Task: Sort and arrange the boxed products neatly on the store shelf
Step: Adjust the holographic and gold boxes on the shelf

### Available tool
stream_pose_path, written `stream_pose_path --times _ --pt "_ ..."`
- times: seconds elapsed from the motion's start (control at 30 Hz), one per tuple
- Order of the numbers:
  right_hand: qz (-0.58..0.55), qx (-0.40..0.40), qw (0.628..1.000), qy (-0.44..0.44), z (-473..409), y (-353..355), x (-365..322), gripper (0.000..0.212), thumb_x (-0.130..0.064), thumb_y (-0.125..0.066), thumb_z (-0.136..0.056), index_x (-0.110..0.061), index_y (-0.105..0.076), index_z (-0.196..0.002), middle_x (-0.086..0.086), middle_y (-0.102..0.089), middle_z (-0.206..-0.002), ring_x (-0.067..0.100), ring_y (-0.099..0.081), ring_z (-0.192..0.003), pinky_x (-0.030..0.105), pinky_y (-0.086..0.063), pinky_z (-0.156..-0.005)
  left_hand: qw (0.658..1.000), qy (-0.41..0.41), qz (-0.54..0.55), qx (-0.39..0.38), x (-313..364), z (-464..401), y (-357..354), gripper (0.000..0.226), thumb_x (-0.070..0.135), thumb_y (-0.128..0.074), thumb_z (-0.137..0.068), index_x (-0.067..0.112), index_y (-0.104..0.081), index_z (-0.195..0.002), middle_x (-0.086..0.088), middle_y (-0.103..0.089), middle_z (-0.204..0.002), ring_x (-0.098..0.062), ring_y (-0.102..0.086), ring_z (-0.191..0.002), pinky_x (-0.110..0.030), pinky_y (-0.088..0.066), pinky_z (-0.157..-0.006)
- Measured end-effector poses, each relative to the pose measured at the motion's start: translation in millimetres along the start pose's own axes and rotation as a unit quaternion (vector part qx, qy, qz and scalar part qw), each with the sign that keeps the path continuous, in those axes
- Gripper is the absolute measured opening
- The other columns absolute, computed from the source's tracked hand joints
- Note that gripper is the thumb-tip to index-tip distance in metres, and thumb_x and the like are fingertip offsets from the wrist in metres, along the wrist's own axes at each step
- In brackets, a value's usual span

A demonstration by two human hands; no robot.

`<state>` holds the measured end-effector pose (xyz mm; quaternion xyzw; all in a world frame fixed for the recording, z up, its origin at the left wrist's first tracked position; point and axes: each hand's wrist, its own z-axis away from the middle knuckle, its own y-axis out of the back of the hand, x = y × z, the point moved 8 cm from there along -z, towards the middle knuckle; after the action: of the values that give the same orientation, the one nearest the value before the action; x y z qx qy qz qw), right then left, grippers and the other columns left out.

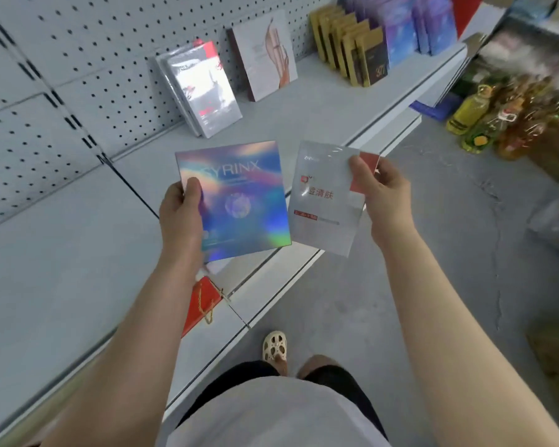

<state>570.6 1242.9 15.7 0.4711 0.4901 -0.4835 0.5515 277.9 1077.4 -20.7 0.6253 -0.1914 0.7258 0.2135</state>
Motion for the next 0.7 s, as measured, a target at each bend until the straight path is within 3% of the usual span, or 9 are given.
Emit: stream_pose_path --times 0.13,0.2,0.33,0.53,0.63,0.7 --pt "0.006 -0.042 0.999 0.002 -60.8 -23.3 -12.8 0.017 -0.033 -0.071 -0.088 -0.020 -0.070 -0.098 -0.008 -0.070 -0.076 0.008 -0.066 -0.071 0.021 -0.053 -0.065 0.999 0.006 -0.025 0.048 9.4 -23.7 -20.0 0.028 0.033 -0.051 -0.097 0.023 -0.050 -0.071 0.000 -0.057 -0.081 -0.014 -0.051 -0.070 -0.027 -0.041 -0.064" --pt "0.009 -0.076 0.997 0.005 -92.7 -44.5 -15.6 0.014 -0.033 -0.070 -0.089 -0.022 -0.068 -0.098 -0.005 -0.071 -0.083 0.010 -0.066 -0.074 0.021 -0.054 -0.067 0.997 0.010 -0.021 0.075 11.5 -35.2 -23.5 0.027 0.033 -0.050 -0.099 0.023 -0.050 -0.074 0.001 -0.057 -0.080 -0.011 -0.051 -0.068 -0.022 -0.041 -0.060" --pt "0.043 -0.183 0.982 0.020 -152.2 -107.6 -22.2 0.020 -0.036 -0.066 -0.092 -0.020 -0.062 -0.104 -0.007 -0.072 -0.087 0.006 -0.068 -0.074 0.015 -0.052 -0.063 0.987 0.007 -0.010 0.157 9.3 -47.8 -24.7 0.032 0.030 -0.051 -0.100 0.021 -0.045 -0.069 0.015 -0.049 -0.058 0.002 -0.042 -0.048 -0.009 -0.035 -0.046" --pt "0.065 -0.383 0.919 0.066 -220.7 -215.7 -31.7 0.015 -0.017 -0.068 -0.092 -0.020 -0.057 -0.103 -0.001 -0.068 -0.082 0.011 -0.065 -0.074 0.023 -0.056 -0.069 0.958 0.017 0.032 0.285 -3.1 -44.2 -26.7 0.030 0.036 -0.053 -0.097 0.022 -0.046 -0.071 0.002 -0.039 -0.068 -0.012 -0.034 -0.063 -0.027 -0.027 -0.057" --pt "0.083 -0.441 0.889 0.089 -242.5 -264.5 -34.8 0.018 -0.018 -0.070 -0.090 -0.022 -0.058 -0.103 0.000 -0.065 -0.085 0.015 -0.062 -0.079 0.034 -0.060 -0.078 0.944 0.030 0.033 0.326 -5.3 -40.6 -31.7 0.031 0.041 -0.052 -0.096 0.021 -0.050 -0.072 0.002 -0.043 -0.069 -0.011 -0.036 -0.063 -0.026 -0.031 -0.056" --pt "0.103 -0.461 0.875 0.106 -253.3 -292.0 -35.9 0.020 -0.023 -0.072 -0.089 -0.027 -0.058 -0.103 0.000 -0.066 -0.088 0.013 -0.063 -0.077 0.029 -0.058 -0.070 0.939 0.034 0.036 0.341 -6.0 -39.7 -32.7 0.031 0.043 -0.052 -0.095 0.017 -0.053 -0.078 -0.001 -0.047 -0.074 -0.013 -0.041 -0.066 -0.028 -0.034 -0.059"
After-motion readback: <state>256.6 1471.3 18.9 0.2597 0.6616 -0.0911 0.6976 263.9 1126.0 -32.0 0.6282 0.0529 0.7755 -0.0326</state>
